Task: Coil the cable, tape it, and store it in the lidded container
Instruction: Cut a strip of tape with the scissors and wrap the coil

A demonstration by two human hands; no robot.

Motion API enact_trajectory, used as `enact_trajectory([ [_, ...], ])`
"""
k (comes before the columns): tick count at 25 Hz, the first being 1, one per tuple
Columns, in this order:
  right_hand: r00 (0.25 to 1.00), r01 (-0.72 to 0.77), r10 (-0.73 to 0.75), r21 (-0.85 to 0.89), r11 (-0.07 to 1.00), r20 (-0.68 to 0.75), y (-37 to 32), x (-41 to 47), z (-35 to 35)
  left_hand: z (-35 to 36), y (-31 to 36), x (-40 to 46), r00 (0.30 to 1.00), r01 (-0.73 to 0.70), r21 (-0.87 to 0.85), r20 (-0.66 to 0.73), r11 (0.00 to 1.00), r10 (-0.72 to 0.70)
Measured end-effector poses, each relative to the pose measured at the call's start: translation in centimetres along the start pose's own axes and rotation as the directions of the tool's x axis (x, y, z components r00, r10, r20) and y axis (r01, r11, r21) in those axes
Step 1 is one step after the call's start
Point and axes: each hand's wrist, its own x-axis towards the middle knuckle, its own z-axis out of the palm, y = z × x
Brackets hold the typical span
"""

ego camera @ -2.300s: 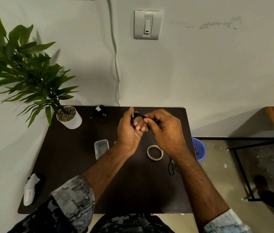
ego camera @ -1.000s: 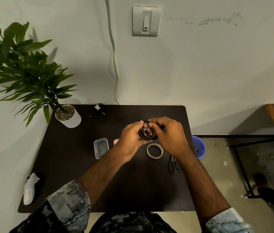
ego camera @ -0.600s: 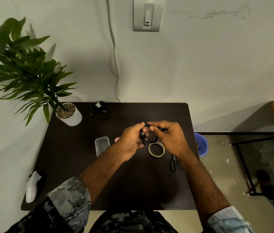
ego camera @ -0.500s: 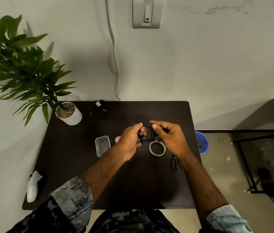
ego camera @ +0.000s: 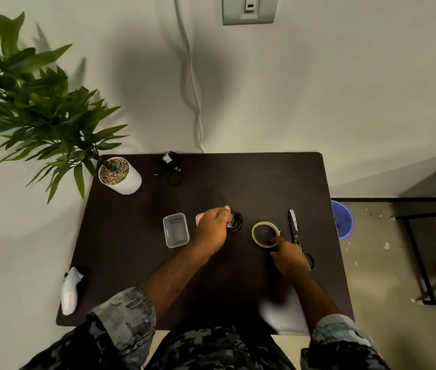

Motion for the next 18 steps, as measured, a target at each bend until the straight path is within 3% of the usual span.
enact_trajectory([
  [3, 0.998, 0.019, -0.022, -0.051, 0.999, -0.063, -0.8, 0.6, 0.7, 0.0, 0.0, 0.5, 1.000, -0.019, 0.039, 0.009, 0.999, 0.019],
  [6, 0.969, -0.062, 0.075, 0.064, 0.996, -0.234, -1.6, 1.1, 0.5, -0.1, 0.3, 0.7, 0.999, -0.031, 0.044, 0.028, 0.999, 0.029],
  [8, 0.971, -0.092, 0.107, 0.077, 0.993, -0.214, -1.6, 1.7, -0.2, -0.2, 0.5, 0.8, 0.998, -0.048, 0.045, 0.036, 0.998, 0.047],
  [11, 0.989, -0.038, 0.037, 0.001, 0.999, -0.145, -1.0, 2.6, -0.8, 0.0, 0.5, 0.6, 0.996, -0.070, 0.052, 0.049, 0.996, 0.068],
  [18, 0.985, -0.018, 0.030, 0.069, 0.997, -0.172, 0.0, 3.5, -0.7, 0.0, -0.5, 0.4, 0.997, -0.063, 0.042, 0.056, 0.997, 0.060],
])
